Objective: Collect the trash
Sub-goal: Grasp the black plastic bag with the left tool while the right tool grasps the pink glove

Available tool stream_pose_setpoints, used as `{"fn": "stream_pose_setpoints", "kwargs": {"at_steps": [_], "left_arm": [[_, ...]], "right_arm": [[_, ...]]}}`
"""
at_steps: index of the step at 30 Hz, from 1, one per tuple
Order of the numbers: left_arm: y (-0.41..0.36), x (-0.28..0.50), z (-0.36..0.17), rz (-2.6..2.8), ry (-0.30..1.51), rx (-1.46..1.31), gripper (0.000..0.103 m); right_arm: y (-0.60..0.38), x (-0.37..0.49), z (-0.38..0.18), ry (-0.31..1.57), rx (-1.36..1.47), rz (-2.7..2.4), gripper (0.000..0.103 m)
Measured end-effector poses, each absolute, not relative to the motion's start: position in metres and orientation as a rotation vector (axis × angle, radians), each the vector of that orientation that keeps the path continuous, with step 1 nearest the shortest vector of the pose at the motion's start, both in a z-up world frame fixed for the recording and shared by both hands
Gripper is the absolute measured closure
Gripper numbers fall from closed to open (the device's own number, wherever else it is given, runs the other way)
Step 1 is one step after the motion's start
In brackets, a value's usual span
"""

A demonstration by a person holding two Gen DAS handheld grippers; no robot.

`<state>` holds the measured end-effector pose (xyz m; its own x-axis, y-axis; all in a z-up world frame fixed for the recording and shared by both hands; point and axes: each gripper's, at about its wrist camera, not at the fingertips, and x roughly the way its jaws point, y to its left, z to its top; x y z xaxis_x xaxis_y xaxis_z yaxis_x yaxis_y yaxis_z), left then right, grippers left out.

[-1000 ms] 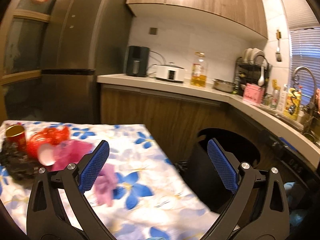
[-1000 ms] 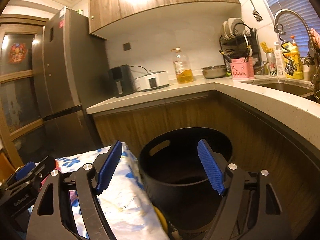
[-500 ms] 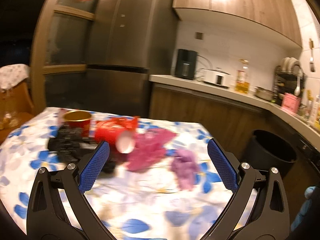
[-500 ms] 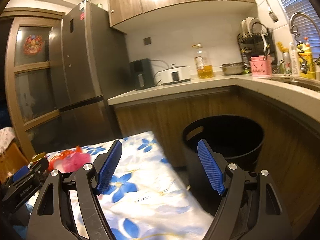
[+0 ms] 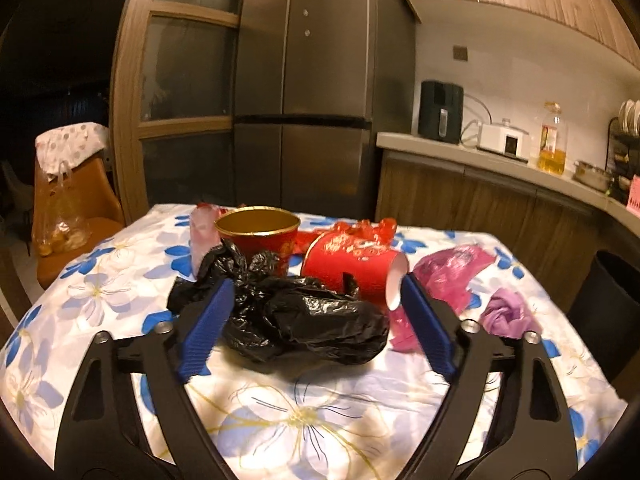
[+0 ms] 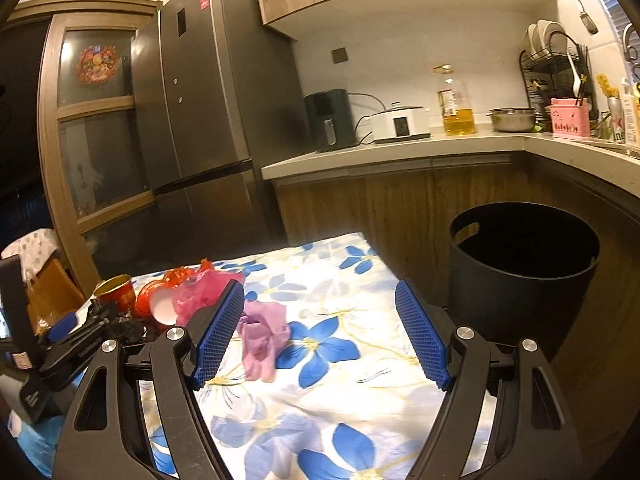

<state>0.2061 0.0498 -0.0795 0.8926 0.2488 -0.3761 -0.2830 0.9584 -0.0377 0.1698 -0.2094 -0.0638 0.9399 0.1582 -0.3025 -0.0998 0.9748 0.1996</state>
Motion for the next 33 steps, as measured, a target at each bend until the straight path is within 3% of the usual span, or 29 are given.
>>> {"fn": "stream_pose_setpoints", "kwargs": {"at_steps": [2, 10, 13, 23, 29, 33], "left_arm": [[0.054, 0.215, -0.085, 0.274, 0.407, -0.091, 0.033], [0.059, 0.222, -0.098, 0.234, 0.480, -0.117, 0.095], [0.062, 0.216, -0.098, 0.208, 0.476, -0.149, 0.099], [0.058, 0.157, -0.073, 0.101, 0.390, -0.187, 0.100], [0.065, 0.144, -0.055, 0.098, 0.340, -0.209, 0.100], [0.066, 0.140, -0.049, 0.102, 0.325, -0.204, 0.100]], "right_arm": [[-0.203, 0.173, -0.065, 0.329, 0.177, 0.142, 0.027], [-0.184, 0.188, -0.077, 0.370, 0.149, 0.161, 0.027], [-0.178, 0.194, -0.084, 0.390, 0.138, 0.165, 0.027], [-0.159, 0.225, -0.110, 0.471, 0.118, 0.182, 0.029], [-0.150, 0.244, -0.119, 0.519, 0.116, 0.200, 0.043], [-0.147, 0.257, -0.131, 0.593, 0.117, 0.201, 0.065]]}}
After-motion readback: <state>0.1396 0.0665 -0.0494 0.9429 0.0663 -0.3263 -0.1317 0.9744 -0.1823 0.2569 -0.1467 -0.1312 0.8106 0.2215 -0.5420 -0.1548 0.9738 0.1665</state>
